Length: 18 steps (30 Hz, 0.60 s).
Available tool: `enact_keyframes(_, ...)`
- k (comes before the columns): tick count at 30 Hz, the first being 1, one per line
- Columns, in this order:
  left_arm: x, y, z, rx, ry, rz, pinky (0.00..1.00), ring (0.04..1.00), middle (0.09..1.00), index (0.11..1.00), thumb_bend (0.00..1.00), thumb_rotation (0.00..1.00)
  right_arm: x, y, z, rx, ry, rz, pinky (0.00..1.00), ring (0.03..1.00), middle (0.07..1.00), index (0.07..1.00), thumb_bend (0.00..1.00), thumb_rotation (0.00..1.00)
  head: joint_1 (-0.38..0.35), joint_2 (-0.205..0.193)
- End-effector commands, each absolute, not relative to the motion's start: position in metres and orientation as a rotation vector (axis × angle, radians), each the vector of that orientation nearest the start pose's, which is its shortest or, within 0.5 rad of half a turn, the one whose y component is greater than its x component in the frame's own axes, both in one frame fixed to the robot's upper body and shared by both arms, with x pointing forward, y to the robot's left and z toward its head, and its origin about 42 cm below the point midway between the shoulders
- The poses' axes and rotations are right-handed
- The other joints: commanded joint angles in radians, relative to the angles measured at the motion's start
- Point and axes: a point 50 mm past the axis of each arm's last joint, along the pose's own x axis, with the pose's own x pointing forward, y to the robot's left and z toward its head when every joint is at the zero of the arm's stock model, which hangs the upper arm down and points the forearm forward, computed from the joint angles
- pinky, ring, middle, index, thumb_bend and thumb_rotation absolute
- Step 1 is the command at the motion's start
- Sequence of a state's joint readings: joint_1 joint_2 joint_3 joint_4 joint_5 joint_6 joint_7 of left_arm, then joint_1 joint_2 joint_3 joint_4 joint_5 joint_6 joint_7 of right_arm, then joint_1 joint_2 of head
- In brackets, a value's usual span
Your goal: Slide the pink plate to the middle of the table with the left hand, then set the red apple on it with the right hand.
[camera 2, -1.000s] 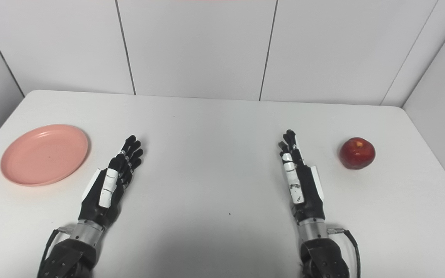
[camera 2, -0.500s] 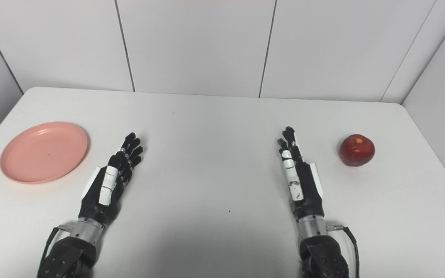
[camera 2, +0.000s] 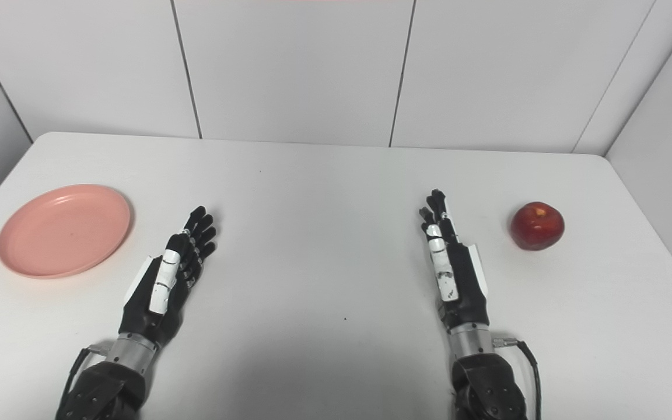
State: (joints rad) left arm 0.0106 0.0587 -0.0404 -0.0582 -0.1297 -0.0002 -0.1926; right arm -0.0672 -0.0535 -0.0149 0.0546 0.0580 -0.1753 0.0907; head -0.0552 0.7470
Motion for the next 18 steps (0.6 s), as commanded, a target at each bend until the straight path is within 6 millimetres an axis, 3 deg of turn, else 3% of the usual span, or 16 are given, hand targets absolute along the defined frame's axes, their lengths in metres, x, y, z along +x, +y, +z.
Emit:
enact_keyframes(1,0.273,0.207,0.101,-0.098,-0.015,-0.231,1.00,1.000,1.000,1.000,0.56,1.00,0.286,-0.216,0.083,0.042,-0.077,0.067,0.98,0.963,0.986,0.990,0.51,1.00,0.003,0.001)
enact_keyframes(11,0.271,0.208,0.110,-0.096,-0.004,-0.227,1.00,1.000,1.000,1.000,0.51,1.00,0.282,-0.216,0.108,0.107,-0.033,0.048,1.00,0.976,0.999,1.000,0.40,1.00,0.010,-0.001)
enact_keyframes(18,0.271,0.209,0.112,-0.094,-0.005,-0.219,1.00,1.000,1.000,1.000,0.49,1.00,0.282,-0.217,0.106,0.114,-0.034,0.051,1.00,0.974,1.000,1.000,0.40,1.00,0.015,-0.005)
